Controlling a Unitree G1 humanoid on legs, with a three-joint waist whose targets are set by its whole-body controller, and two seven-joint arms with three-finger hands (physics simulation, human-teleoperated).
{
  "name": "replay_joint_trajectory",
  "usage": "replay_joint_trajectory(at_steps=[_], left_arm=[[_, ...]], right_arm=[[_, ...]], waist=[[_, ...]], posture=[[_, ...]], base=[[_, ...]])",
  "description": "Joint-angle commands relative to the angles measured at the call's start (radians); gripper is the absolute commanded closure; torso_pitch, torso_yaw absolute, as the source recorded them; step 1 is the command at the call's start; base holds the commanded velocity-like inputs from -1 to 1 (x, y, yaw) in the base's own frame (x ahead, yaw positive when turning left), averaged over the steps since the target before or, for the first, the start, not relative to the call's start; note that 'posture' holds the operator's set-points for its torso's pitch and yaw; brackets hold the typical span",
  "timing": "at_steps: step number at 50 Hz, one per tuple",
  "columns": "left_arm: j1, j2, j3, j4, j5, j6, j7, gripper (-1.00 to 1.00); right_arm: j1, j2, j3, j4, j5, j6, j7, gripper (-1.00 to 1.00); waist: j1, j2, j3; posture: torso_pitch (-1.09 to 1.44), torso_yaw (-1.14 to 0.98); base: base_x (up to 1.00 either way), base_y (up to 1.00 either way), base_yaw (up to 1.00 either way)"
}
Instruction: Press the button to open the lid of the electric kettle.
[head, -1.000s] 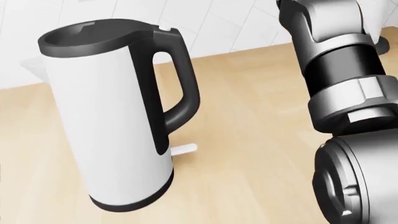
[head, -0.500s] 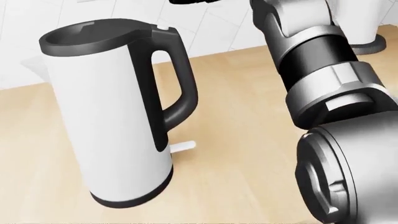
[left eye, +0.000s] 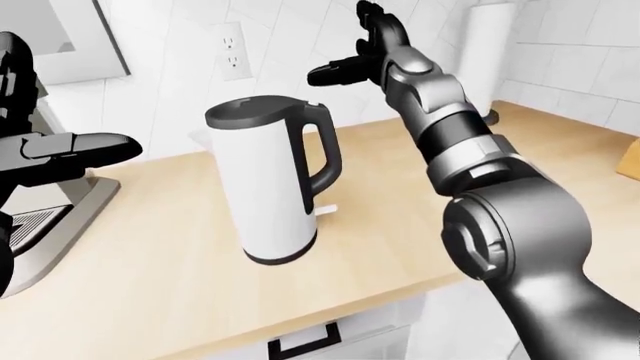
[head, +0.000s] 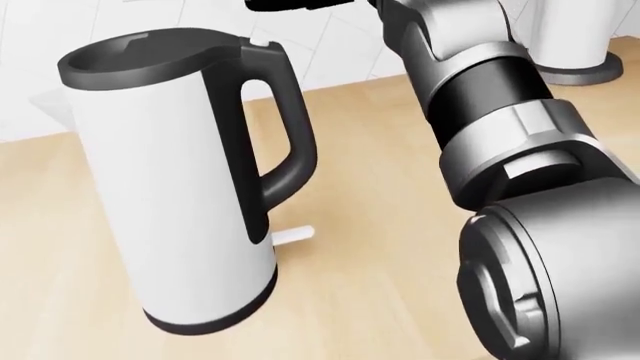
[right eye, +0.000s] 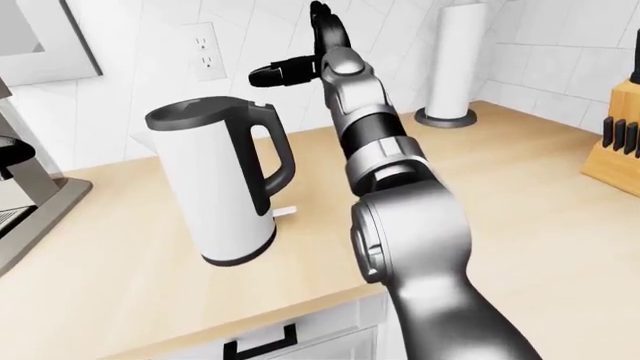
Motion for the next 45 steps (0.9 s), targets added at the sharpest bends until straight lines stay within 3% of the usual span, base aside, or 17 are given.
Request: replay_joint_trajectory(at_steps=[1, 45], left_arm=[[-0.019, 0.017, 0.014, -0.006, 0.004, -0.024, 0.000, -1.00], [-0.021, 0.025, 0.014, -0.001, -0.008, -0.030, 0.010, -1.00]], right_arm=[[-0.045, -0.009, 0.002, -0.042, 0.005, -0.024, -0.001, -1.00], [-0.006, -0.002, 0.012, -0.024, -0.017, -0.039, 0.003, -1.00]], waist=[[0.000, 0.004, -0.011], [-0.001, 0.004, -0.011]], posture=[[-0.40, 0.00], [-0.40, 0.00]], base=[[0.00, 0.00, 0.00], [0.00, 0.00, 0.00]])
